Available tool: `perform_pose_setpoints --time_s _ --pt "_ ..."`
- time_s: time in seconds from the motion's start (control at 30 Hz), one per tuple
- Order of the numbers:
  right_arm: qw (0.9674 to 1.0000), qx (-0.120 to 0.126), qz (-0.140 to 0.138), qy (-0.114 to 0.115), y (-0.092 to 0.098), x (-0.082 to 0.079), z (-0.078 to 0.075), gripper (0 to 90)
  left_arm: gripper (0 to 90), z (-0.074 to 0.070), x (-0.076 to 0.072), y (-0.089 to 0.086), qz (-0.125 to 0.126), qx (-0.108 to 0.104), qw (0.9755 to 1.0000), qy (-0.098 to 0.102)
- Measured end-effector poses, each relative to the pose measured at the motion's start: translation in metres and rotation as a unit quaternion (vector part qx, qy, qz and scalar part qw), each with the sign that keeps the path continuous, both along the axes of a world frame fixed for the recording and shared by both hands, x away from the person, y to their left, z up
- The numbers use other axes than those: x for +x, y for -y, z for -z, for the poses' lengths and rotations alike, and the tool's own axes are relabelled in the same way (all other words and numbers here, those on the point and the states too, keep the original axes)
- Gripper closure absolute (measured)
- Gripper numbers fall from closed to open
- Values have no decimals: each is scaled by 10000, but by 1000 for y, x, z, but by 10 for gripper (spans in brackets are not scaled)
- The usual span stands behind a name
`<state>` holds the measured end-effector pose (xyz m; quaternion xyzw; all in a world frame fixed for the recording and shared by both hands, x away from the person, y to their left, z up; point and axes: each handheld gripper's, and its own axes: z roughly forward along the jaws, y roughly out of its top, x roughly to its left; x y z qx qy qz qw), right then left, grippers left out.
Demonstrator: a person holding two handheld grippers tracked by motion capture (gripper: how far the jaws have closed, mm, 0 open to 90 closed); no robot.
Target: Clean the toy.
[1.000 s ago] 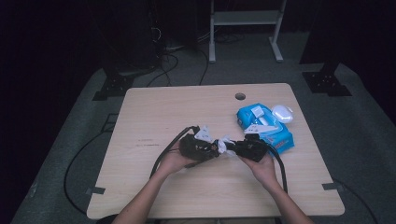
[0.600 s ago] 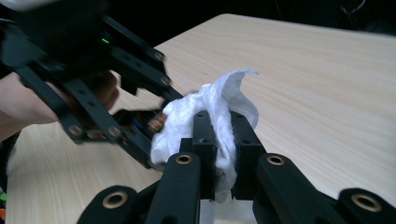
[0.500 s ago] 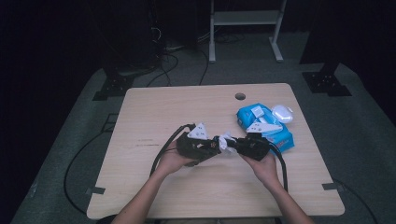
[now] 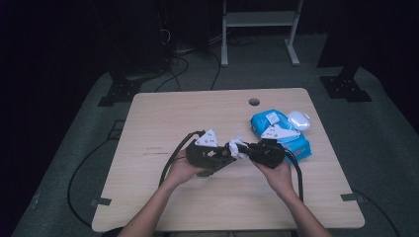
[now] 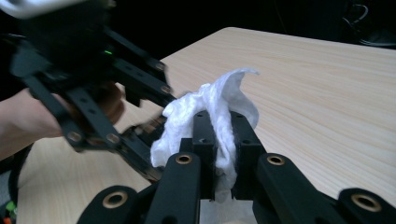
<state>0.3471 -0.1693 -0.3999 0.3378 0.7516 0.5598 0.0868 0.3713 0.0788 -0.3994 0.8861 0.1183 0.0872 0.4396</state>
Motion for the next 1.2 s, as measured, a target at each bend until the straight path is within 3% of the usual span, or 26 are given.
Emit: perform_pose_setpoints --time_s 0.2,0.37,0.5,0.6,0.77,0.9,1.07,1.2 --pt "9992 49 100 -387 9 9 17 823 574 1 1 -3 -14 5 10000 -12" --pt "9995 126 77 -265 7 6 12 824 574 2 1 -2 1 -48 10000 -30" --pt "9996 190 56 -224 8 5 9 824 574 -3 1 -7 -27 -259 9997 -29" --pt "9992 169 90 -347 10 8 15 824 574 -7 1 -11 -36 -369 9993 -33" --pt "9986 126 64 -500 9 11 21 824 574 -5 3 -12 -36 -337 9994 -76" --pt "9985 355 18 -427 10 9 14 824 574 -3 3 -10 -6 -307 9995 -92" --pt "9984 290 43 -482 11 10 18 824 574 -7 1 -12 -10 -406 9991 -75" --pt "9975 177 41 -676 10 13 28 824 574 -6 4 -15 -30 -468 9988 -128"
